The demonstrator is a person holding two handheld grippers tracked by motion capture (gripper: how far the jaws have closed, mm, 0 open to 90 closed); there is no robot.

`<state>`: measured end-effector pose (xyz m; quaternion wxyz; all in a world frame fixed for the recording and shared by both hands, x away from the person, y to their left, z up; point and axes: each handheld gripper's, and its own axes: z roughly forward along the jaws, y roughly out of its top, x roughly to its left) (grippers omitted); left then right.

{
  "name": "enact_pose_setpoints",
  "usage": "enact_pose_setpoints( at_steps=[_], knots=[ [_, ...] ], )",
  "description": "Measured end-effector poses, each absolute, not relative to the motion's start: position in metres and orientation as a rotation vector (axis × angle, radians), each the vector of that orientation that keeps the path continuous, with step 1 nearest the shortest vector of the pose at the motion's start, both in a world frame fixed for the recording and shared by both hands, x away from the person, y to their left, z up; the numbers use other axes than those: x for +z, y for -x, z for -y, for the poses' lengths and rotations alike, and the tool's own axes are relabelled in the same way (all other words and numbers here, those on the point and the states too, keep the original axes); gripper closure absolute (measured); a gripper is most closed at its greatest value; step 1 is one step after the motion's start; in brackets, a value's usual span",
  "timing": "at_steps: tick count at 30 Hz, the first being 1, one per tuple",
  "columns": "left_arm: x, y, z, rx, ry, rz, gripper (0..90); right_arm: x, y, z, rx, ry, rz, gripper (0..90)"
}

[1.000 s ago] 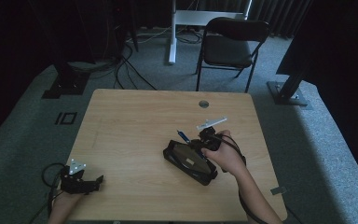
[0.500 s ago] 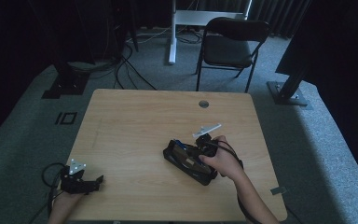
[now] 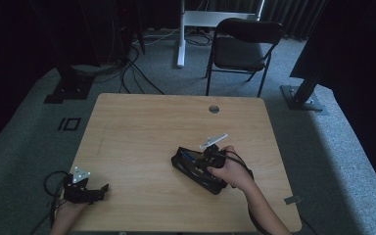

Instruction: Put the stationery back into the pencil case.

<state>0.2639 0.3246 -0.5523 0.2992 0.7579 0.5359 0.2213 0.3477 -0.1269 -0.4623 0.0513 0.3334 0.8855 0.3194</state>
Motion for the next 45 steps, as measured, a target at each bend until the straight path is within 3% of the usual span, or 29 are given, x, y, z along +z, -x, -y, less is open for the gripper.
enact_pose_setpoints(
  at_steps=[33, 45],
  knots=[
    [-0.552, -0.264, -0.325, 0.588, -2.013, -1.423, 0.2, -0.493, -0.362, 0.108, 0.811, -1.033, -2.774, 78.9],
    [-0.552, -0.264, -0.325, 0.588, -2.013, -1.423, 0.2, -0.49, -0.362, 0.108, 0.829, -1.045, -2.773, 74.4]
  ],
)
